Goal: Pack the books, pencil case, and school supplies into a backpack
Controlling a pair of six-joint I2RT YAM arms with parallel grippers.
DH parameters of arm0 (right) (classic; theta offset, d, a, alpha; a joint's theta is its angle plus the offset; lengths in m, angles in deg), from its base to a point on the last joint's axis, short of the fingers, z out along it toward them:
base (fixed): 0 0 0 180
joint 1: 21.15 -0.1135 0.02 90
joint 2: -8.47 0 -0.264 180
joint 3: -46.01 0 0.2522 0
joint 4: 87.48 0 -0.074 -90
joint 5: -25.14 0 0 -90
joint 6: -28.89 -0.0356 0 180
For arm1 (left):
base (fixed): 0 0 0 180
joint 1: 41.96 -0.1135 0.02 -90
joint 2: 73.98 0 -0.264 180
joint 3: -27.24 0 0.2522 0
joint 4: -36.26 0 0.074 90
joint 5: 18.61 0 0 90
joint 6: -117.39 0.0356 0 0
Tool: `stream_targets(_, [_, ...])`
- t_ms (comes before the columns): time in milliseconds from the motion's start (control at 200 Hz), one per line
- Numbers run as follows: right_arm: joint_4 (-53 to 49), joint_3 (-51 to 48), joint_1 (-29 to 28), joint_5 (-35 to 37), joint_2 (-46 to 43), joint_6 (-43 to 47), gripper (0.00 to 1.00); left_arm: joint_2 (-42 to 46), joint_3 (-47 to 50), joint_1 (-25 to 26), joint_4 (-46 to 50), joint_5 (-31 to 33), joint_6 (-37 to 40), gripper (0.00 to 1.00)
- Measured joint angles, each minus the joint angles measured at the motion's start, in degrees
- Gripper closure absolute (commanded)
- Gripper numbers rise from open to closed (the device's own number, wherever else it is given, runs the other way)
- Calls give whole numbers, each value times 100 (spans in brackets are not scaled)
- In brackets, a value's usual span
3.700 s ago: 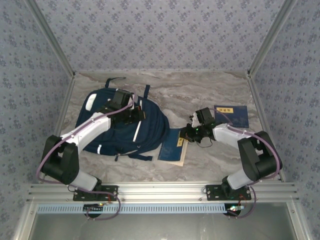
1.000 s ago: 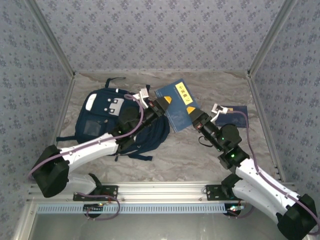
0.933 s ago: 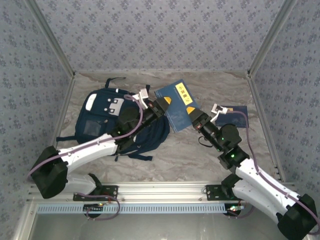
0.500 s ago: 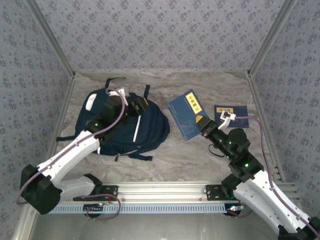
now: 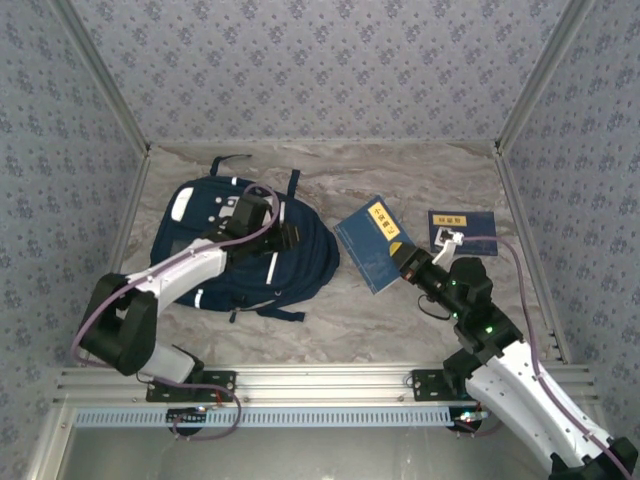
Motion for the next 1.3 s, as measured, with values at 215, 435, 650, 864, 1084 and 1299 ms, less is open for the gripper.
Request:
stream_targets(215, [-42,-66,190,-289,-11,-7,100,-9,-179,50,210,-105,240,100])
stream_targets(435, [-813,118,570,-533,105,262,100,385,-975,-66,1401,-256,874,100])
stream_targets(650, [-1185,361,925,-990,393,560,100,1023,-1805,-306,2452,-863,1342,100])
stream_targets(864, [-234,199,837,-1827,997,282,100,1139,-2124,-417,2629,-2083,1384,100])
stream_targets(1084, [671,184,236,-2256,1718,92,100,1139,-2131,-422,2441,-3047,1285,100])
stream_targets(1299, [780,553,-417,-1989,2712,109,100,1137,-2131,-511,2107,-3526,1029,100])
